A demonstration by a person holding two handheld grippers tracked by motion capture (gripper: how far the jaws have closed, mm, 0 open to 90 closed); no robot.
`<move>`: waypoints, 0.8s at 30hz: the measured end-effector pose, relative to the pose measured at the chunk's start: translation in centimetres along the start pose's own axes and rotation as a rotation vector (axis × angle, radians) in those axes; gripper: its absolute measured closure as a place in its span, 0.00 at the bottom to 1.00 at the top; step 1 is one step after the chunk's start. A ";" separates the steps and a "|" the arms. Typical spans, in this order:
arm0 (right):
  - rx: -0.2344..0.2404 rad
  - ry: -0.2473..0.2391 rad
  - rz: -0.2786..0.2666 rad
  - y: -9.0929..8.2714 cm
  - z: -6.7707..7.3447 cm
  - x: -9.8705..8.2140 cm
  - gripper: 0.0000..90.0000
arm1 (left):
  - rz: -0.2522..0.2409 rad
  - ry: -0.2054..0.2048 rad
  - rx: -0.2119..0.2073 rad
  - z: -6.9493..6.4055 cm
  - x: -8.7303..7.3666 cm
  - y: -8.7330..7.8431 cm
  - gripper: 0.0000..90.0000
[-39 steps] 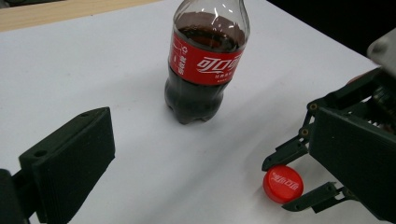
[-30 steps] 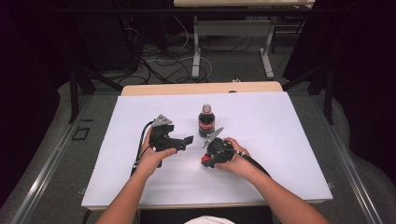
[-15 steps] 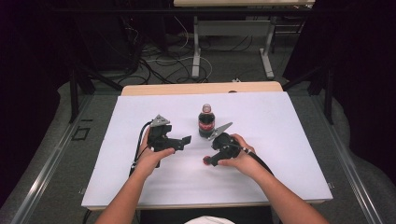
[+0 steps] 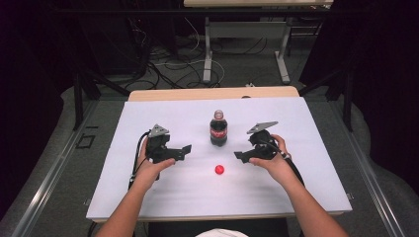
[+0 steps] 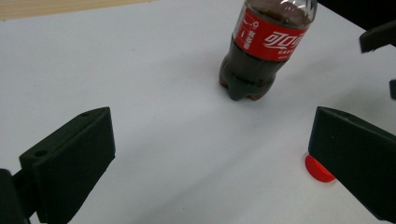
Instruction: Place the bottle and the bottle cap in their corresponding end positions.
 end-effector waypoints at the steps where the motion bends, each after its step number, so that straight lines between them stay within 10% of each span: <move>1: -0.019 0.001 0.003 -0.2 -0.4 -0.1 0.17 | -0.005 -0.007 0.002 0.1 -0.1 0.0 0.01; 24: -0.186 0.154 -0.012 -1.3 -5.1 -4.3 0.00 | 0.013 -0.065 0.079 3.2 -2.3 -1.5 0.01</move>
Point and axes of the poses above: each handheld gripper's, and its own axes: y roughly forward along the jaws, x roughly out of its top, z roughly to its left, the point moved 1 cm from there along y, roughly forward along the jaws, and after that the axes turned 2 degrees about z, right-handed, at the moved point
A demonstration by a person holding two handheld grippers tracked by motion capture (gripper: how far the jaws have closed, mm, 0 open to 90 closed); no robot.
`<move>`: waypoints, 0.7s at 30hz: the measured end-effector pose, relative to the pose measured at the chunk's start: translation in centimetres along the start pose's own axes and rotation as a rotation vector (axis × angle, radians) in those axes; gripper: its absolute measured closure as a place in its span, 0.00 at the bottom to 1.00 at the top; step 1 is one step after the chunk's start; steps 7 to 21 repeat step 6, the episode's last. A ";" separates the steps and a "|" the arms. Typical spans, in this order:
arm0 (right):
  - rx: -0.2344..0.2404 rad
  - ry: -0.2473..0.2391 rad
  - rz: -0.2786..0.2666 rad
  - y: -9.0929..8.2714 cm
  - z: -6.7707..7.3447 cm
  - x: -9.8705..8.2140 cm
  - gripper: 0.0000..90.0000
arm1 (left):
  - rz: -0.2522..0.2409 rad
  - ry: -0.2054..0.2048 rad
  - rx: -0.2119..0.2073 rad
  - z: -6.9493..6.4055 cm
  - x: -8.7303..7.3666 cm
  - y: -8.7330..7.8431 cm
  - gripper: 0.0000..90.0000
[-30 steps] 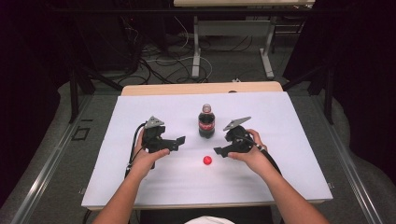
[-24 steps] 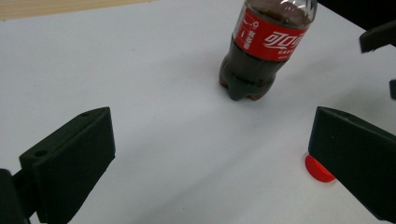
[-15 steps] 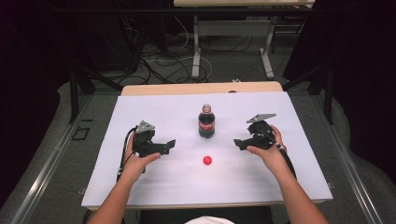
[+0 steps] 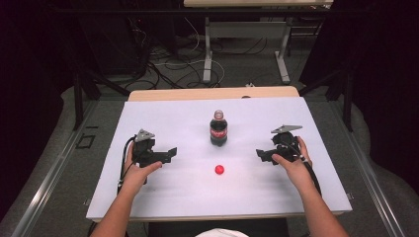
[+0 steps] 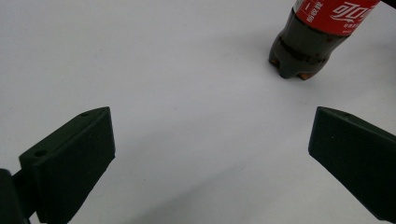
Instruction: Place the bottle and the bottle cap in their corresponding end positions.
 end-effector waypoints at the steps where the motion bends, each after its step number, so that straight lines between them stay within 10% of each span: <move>1: 0.001 0.012 0.003 0.0 0.0 -0.1 0.00 | -0.005 -0.004 0.001 0.1 0.0 0.0 0.01; 21: 0.005 0.015 0.006 0.0 -0.3 -0.3 0.00 | -0.006 -0.022 0.008 0.6 -0.1 -0.1 0.01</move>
Point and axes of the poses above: each handheld gripper's, and its own axes: y roughly forward along the jaws, x roughly out of its top, z roughly to its left, the point moved 1 cm from there along y, roughly forward along the jaws, and after that the axes turned 2 degrees about z, right-handed, at the moved point
